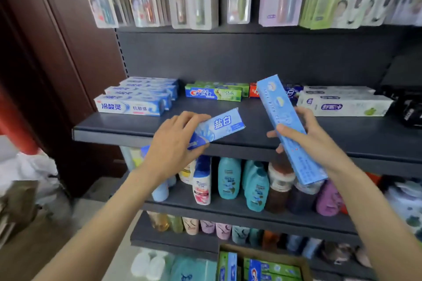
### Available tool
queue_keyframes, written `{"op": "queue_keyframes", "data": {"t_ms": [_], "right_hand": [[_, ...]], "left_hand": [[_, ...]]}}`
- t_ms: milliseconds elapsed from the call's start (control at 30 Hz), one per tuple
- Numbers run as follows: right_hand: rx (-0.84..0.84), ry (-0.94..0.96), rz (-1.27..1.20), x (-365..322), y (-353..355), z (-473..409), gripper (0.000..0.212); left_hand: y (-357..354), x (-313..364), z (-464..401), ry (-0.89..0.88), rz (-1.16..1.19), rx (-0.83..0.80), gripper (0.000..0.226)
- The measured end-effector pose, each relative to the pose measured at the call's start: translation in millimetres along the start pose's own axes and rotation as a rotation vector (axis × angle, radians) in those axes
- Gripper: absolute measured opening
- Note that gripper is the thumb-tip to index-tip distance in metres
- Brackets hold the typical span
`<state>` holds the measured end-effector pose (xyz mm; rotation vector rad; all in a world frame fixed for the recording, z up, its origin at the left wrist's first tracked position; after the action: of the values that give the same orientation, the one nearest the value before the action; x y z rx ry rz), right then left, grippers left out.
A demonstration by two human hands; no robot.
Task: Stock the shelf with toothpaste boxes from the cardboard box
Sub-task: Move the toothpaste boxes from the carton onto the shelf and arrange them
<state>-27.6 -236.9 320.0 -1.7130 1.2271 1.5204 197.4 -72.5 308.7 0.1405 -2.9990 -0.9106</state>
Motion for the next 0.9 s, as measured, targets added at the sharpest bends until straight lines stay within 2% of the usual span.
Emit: {"op": "queue_keyframes", "data": {"t_ms": [167, 300, 467, 567, 633, 733, 900], "right_hand": [[-0.001, 0.003, 0.075, -2.0, -26.3, -42.2, 0.012], [0.041, 0.059, 0.315, -7.2, -33.4, -65.6, 0.026], [0.085, 0.141, 0.417, -10.5, -22.1, -75.3, 0.034], [0.107, 0.139, 0.481, -6.0, -16.0, -79.6, 0.037], [0.106, 0.141, 0.49, -2.5, -13.7, -81.1, 0.039], [0.097, 0.155, 0.505, 1.8, -10.6, -86.3, 0.044], [0.138, 0.171, 0.54, 7.4, -9.6, -98.3, 0.048]], "left_hand": [[-7.6, -24.1, -31.3, -0.075, -0.1, 0.05, 0.053], [-29.2, -51.1, -60.9, -0.071, -0.065, 0.078, 0.054], [-93.9, -68.3, -94.8, -0.411, -0.248, -0.08, 0.071], [-137.1, -71.6, -104.7, -0.606, -0.337, -0.163, 0.07], [-157.4, -76.7, -109.2, -0.652, -0.36, -0.141, 0.067], [-173.9, -80.1, -117.0, -0.547, -0.304, -0.087, 0.063], [-204.5, -90.7, -118.3, -0.163, -0.224, -0.257, 0.057]]}}
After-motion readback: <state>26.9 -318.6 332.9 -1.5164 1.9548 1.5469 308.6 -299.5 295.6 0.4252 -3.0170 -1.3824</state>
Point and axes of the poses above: each hand's wrist, its own z-axis away from the middle knuckle, its own y-axis out of the back of the hand, x = y × z, the point moved 2 cm from there along -z, towards the middle knuckle, and after that the axes turned 14 degrees about x, right-handed, at the moved point
